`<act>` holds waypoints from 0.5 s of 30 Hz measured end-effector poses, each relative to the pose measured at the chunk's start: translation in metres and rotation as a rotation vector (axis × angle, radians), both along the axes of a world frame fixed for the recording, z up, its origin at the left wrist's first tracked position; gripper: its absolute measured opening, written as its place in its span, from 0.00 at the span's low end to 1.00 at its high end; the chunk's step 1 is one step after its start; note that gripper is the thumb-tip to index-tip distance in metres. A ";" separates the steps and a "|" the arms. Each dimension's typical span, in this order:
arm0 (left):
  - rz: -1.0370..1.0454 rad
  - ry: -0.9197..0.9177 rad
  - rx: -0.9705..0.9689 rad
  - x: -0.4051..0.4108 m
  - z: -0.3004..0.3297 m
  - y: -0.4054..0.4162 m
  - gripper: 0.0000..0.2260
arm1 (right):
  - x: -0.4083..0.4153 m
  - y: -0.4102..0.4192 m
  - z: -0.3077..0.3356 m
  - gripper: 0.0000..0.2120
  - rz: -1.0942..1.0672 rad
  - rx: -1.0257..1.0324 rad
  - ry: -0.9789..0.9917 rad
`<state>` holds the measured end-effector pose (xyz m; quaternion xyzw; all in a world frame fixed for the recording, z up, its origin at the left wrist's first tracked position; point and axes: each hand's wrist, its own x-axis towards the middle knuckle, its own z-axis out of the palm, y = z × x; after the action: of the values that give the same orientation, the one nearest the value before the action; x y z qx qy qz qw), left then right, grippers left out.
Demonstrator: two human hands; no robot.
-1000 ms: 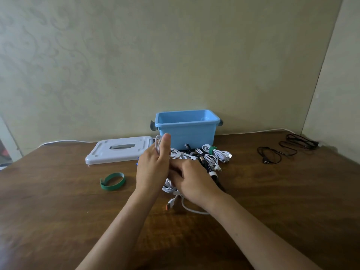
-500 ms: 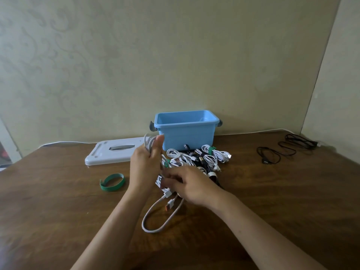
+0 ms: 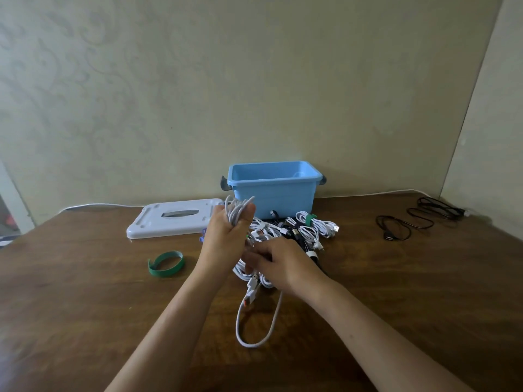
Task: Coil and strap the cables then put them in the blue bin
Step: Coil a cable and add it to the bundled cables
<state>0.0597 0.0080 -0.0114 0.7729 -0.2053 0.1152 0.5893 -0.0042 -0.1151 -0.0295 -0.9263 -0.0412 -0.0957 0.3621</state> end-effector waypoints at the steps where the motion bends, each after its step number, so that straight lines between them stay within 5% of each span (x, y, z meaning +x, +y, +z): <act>1: -0.032 0.024 -0.032 -0.001 0.001 0.000 0.17 | 0.000 0.000 0.001 0.19 0.001 -0.004 0.009; 5: -0.149 0.097 -0.164 -0.017 0.007 -0.002 0.26 | -0.001 -0.002 0.002 0.20 -0.005 0.064 0.003; 10: -0.256 0.169 -0.408 -0.022 0.013 0.001 0.22 | -0.002 -0.002 0.003 0.27 0.054 0.078 0.023; 15: -0.369 0.218 -0.493 -0.026 0.020 0.006 0.22 | -0.002 -0.014 0.007 0.17 0.247 0.114 0.076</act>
<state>0.0332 0.0144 0.0084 0.5645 -0.2434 -0.0308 0.7882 -0.0059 -0.1288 -0.0224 -0.8950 -0.1355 -0.0174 0.4247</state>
